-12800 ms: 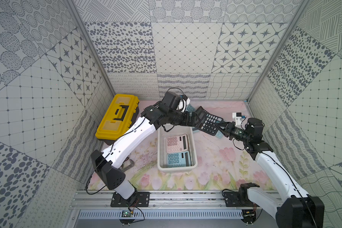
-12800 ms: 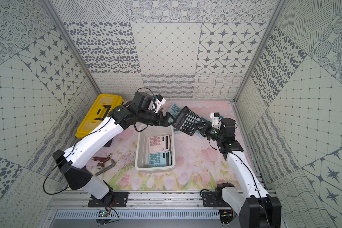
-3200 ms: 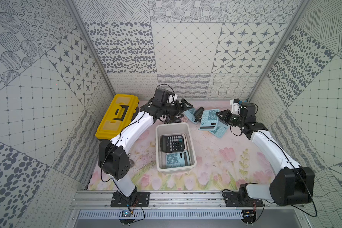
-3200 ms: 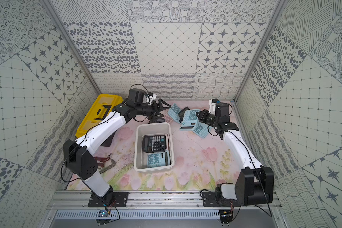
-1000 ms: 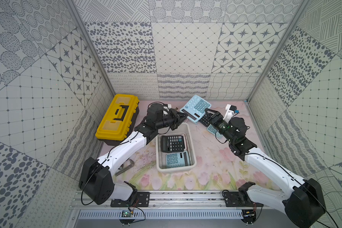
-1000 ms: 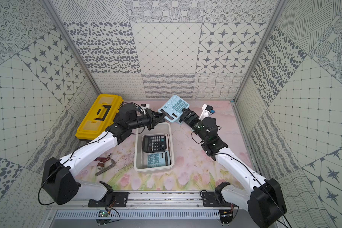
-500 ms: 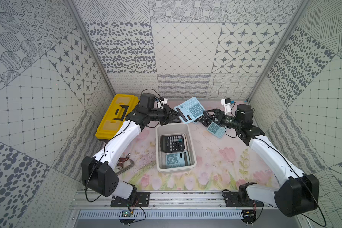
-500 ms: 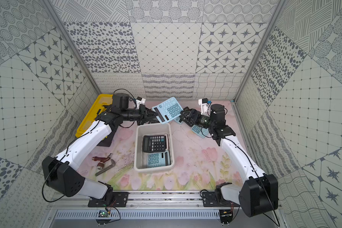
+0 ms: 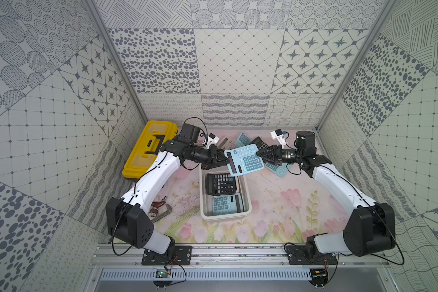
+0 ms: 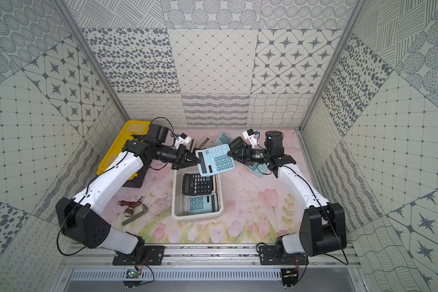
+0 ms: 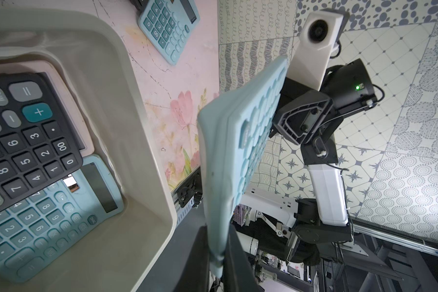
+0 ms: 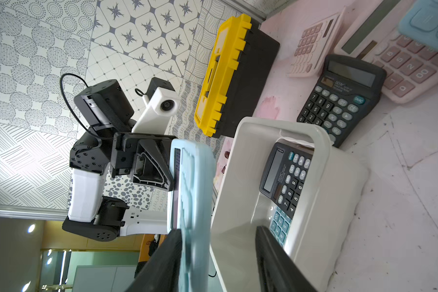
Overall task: Put the calculator in the storage box
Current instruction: Pick up the calculator from the center of the board.
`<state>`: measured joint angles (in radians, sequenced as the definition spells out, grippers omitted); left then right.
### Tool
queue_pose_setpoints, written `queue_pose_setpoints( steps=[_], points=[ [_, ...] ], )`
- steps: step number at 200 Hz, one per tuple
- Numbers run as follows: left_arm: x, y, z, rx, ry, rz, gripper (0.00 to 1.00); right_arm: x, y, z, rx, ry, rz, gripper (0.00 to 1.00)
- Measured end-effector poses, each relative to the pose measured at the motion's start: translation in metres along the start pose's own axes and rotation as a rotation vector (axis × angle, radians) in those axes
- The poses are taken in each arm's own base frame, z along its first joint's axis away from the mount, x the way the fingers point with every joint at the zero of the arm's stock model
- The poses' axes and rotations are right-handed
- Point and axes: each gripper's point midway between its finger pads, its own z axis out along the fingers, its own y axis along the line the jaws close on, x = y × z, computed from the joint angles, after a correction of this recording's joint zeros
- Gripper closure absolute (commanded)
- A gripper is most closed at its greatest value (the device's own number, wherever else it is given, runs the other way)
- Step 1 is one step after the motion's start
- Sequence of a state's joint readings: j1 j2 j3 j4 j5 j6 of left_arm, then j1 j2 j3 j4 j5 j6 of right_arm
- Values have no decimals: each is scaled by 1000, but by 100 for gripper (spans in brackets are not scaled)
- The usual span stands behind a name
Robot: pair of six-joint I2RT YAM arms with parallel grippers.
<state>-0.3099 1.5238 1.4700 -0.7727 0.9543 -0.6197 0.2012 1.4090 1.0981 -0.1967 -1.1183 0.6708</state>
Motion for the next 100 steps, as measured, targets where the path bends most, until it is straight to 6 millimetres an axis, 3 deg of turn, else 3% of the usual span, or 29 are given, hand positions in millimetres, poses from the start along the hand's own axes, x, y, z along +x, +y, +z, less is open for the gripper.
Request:
queue_pose_setpoints(
  steps=[74, 100],
  points=[
    [16, 8, 2, 5, 63, 5, 99, 17, 3, 13, -42, 81, 33, 71],
    [18, 11, 3, -1, 70, 3, 95, 21, 4, 18, -48, 101, 35, 79]
  ],
)
